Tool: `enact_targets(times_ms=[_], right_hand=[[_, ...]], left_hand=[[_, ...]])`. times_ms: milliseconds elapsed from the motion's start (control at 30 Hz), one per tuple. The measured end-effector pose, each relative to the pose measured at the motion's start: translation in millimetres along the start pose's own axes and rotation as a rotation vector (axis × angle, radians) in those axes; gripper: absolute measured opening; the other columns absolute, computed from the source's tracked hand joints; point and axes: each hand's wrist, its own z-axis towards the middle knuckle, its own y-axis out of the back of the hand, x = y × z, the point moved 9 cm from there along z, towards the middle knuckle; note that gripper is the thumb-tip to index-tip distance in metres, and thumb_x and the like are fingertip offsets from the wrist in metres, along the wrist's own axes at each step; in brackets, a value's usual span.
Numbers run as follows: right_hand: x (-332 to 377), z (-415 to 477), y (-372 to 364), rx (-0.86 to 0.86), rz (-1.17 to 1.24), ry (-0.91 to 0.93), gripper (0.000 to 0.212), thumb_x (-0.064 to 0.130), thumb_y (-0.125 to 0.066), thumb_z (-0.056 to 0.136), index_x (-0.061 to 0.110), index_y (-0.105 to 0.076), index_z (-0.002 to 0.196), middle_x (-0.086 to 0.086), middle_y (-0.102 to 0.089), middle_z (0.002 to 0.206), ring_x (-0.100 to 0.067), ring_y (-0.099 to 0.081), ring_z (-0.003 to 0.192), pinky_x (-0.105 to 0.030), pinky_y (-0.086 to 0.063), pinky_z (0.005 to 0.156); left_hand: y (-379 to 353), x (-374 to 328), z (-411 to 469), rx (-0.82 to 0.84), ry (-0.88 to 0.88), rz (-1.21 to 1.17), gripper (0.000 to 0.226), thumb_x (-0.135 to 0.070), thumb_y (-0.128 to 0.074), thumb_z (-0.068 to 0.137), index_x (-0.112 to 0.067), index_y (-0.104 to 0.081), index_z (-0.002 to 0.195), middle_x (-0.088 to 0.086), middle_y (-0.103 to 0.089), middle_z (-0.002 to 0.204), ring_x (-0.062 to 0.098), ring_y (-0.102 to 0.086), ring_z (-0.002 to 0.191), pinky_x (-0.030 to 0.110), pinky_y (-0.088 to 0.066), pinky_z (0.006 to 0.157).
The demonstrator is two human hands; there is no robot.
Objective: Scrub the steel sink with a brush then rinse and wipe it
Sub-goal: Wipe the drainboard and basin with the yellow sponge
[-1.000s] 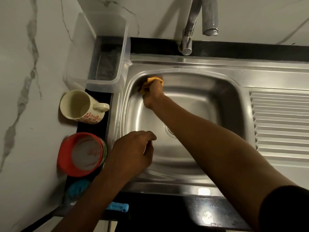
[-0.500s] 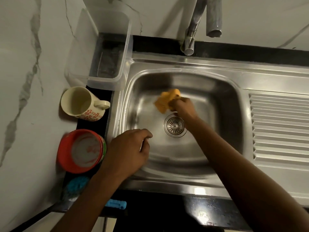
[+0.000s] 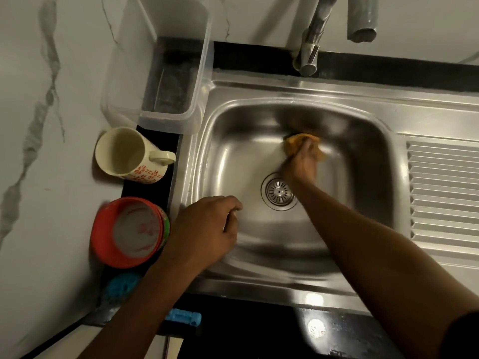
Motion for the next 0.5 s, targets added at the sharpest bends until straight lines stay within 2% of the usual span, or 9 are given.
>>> enact_targets(times_ms=[67, 133, 200, 267, 367, 433, 500], right_hand=[[34, -11, -43, 0.125, -0.075, 0.160, 0.070, 0.003, -0.054, 0.090, 0.010, -0.029, 0.156, -0.021, -0.038, 0.157, -0.041, -0.040, 0.141, -0.050, -0.039, 0.115], [75, -36, -91, 0.268, -0.254, 0.396, 0.076, 0.006, -0.047, 0.095, 0.007, -0.014, 0.164, -0.019, -0.016, 0.170, -0.040, -0.018, 0.155, -0.050, -0.018, 0.126], [102, -67, -117, 0.393, -0.295, 0.538, 0.082, 0.004, -0.046, 0.095, 0.011, -0.004, 0.166, -0.016, 0.000, 0.172, -0.037, 0.001, 0.159, -0.049, -0.006, 0.129], [104, -84, -129, 0.472, -0.332, 0.626, 0.086, 0.005, -0.049, 0.097, 0.016, 0.000, 0.166, -0.013, 0.004, 0.173, -0.033, 0.007, 0.159, -0.049, -0.007, 0.129], [84, -112, -120, 0.626, -0.463, 0.838, 0.086, 0.008, -0.055, 0.098, 0.018, -0.002, 0.166, -0.013, 0.001, 0.173, -0.032, 0.002, 0.159, -0.048, -0.013, 0.128], [63, -141, -106, 0.781, -0.563, 0.949, 0.081, 0.006, -0.054, 0.100, 0.017, -0.008, 0.166, -0.012, 0.000, 0.173, -0.029, -0.001, 0.159, -0.041, -0.009, 0.128], [36, -169, -97, 0.899, -0.615, 1.079, 0.074, 0.008, -0.055, 0.100, 0.021, -0.022, 0.164, -0.010, -0.010, 0.172, -0.029, -0.012, 0.157, -0.042, -0.020, 0.126]], left_hand=[[-1, 0, -2, 0.001, -0.001, 0.003, 0.023, -0.024, -0.061, 0.098, -0.027, -0.073, 0.118, -0.010, -0.075, 0.109, 0.009, -0.068, 0.098, 0.031, -0.057, 0.090], [-1, 1, -4, -0.004, 0.004, 0.003, 0.024, -0.023, -0.062, 0.098, -0.027, -0.073, 0.119, -0.009, -0.075, 0.111, 0.009, -0.068, 0.099, 0.025, -0.054, 0.088], [0, 0, -5, 0.004, 0.008, 0.004, 0.025, -0.024, -0.061, 0.100, -0.027, -0.072, 0.122, -0.007, -0.075, 0.115, 0.010, -0.067, 0.101, 0.027, -0.054, 0.090], [2, -1, -6, -0.005, 0.011, 0.003, 0.025, -0.025, -0.060, 0.100, -0.027, -0.072, 0.123, -0.006, -0.075, 0.115, 0.010, -0.067, 0.101, 0.030, -0.055, 0.090], [4, -7, -8, -0.020, 0.003, 0.011, 0.023, -0.026, -0.061, 0.100, -0.029, -0.072, 0.119, -0.008, -0.075, 0.110, 0.008, -0.066, 0.095, 0.031, -0.056, 0.086], [5, -11, -8, -0.030, -0.001, 0.017, 0.021, -0.026, -0.061, 0.098, -0.030, -0.073, 0.115, -0.009, -0.075, 0.107, 0.007, -0.065, 0.092, 0.031, -0.056, 0.084], [4, -13, -8, -0.029, 0.002, 0.029, 0.020, -0.027, -0.061, 0.098, -0.030, -0.072, 0.113, -0.008, -0.075, 0.104, 0.009, -0.066, 0.090, 0.034, -0.057, 0.084]])
